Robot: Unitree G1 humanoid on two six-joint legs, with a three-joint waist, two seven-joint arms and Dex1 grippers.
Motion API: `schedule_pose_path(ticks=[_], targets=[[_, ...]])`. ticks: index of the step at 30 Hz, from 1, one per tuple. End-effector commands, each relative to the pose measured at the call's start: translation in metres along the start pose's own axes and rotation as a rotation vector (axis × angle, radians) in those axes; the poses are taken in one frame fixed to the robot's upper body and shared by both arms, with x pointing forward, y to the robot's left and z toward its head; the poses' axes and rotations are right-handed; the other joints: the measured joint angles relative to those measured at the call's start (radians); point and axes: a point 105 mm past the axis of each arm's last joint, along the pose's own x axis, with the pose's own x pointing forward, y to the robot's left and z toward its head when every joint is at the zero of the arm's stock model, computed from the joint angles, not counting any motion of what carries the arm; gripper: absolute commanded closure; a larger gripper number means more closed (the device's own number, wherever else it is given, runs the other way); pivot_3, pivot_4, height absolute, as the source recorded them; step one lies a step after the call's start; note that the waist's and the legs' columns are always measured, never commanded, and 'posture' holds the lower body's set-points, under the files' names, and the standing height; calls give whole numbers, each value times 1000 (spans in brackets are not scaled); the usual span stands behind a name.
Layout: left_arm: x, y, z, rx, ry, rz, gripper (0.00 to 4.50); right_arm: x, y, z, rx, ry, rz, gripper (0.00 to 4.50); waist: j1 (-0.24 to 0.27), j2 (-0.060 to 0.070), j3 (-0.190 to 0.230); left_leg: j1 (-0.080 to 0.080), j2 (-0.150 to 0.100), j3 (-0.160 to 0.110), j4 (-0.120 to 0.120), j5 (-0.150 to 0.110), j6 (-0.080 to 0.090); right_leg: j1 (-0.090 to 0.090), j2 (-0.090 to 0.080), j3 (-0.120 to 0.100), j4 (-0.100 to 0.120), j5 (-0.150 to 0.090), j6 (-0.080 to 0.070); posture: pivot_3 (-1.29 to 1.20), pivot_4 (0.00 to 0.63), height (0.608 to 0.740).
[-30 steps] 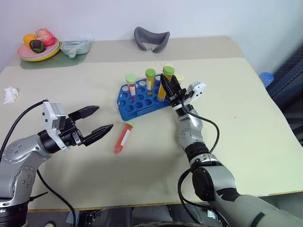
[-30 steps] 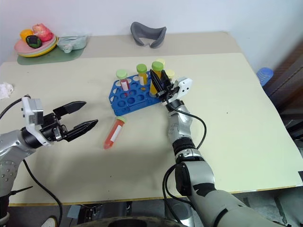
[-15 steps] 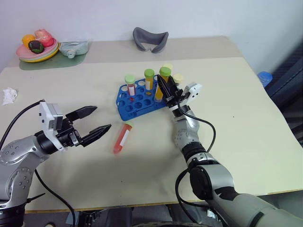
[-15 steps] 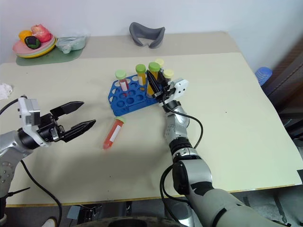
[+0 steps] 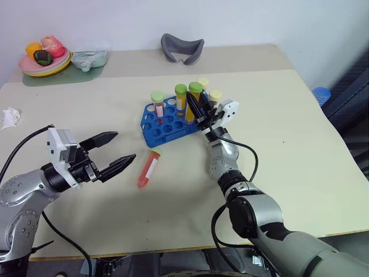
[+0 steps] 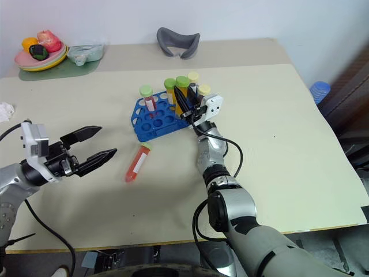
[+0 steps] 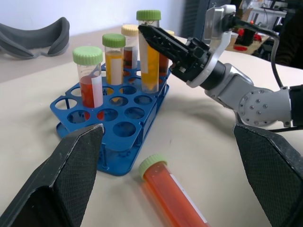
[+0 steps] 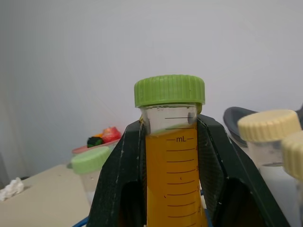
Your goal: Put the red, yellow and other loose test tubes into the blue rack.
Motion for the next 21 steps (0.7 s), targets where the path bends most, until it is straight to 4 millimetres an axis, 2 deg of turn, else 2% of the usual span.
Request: schedule_pose_path(ticks=[1,7,14,21], targets=[[-3,-4,12,44,-29,3,0,1,-4,1,-19,-2,-30,3673,-1,0,0,0,0,0,0,0,0,0,0,0,0,0,0,0,150,740],[-6,-5,14,46,-27,15,0,-3,-11,2,-39,-9,-73,3673,0,0,0,8,0,0,0,0,0,9,0,0,-1,0,0,0,150,740],[-6,-5,16,43,-27,17,0,-9,-6,2,-70,-42,-92,3673,4,0,0,12,0,0,-1,0,0,13,0,0,-2,0,0,0,150,740],[-5,-5,19,49,-21,10,0,-22,0,-10,-80,-21,-110,3673,6,0,0,12,0,0,-2,0,0,13,0,0,-2,0,0,0,150,740]])
